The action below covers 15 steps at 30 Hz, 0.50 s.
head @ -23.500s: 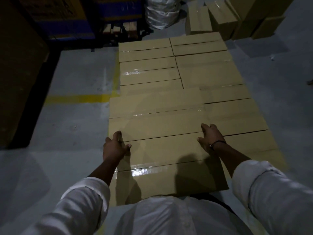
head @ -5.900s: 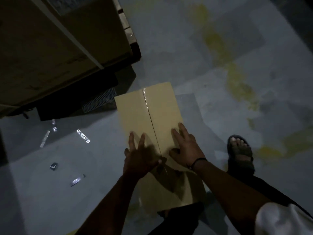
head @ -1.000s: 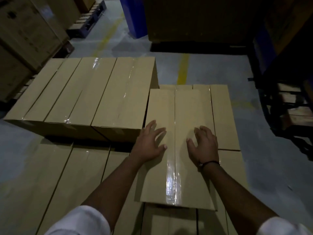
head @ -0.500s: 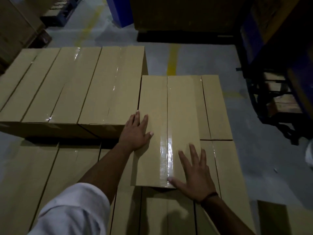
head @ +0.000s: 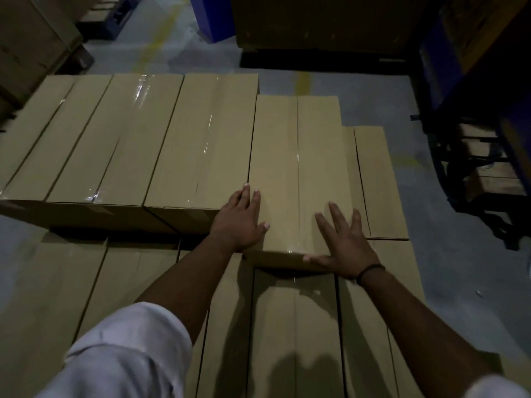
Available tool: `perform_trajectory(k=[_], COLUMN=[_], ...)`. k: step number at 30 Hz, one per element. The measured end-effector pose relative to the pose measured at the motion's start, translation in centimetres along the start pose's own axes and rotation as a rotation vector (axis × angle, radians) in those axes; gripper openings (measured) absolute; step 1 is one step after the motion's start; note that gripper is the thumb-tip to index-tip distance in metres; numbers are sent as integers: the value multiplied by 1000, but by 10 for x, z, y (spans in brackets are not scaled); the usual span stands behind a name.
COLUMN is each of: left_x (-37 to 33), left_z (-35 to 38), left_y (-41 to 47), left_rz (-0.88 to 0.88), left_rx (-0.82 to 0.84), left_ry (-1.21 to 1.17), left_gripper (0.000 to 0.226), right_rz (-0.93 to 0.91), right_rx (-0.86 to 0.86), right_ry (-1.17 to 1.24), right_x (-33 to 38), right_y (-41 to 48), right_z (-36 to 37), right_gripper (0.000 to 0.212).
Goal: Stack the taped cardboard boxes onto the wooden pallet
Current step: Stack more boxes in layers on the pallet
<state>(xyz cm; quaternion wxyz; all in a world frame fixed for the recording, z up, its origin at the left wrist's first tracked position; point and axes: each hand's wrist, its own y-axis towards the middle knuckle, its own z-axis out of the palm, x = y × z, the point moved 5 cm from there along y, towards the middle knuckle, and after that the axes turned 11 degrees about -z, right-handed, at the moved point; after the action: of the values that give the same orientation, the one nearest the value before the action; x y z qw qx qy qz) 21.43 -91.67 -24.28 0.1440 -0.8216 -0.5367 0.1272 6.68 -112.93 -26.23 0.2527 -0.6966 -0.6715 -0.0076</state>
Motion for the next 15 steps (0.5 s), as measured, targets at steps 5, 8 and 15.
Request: perform_trajectory(k=[5,8,15], left_x=[7,10,19], left_z=[-8,-17,-15], left_y=[1,4,20], left_rz=[32,18,-21], left_rx=[-4,-49,-172], left_ry=[-14,-12,-16], left_gripper=[92,83,62], right_rz=[15,21,24], right_rx=[31,34,18], right_ry=[7,14,20], right_x=[-13,-17,-21], right_y=[55,70,79], right_z=[-34,-42,-44], right_gripper=[115,114,114])
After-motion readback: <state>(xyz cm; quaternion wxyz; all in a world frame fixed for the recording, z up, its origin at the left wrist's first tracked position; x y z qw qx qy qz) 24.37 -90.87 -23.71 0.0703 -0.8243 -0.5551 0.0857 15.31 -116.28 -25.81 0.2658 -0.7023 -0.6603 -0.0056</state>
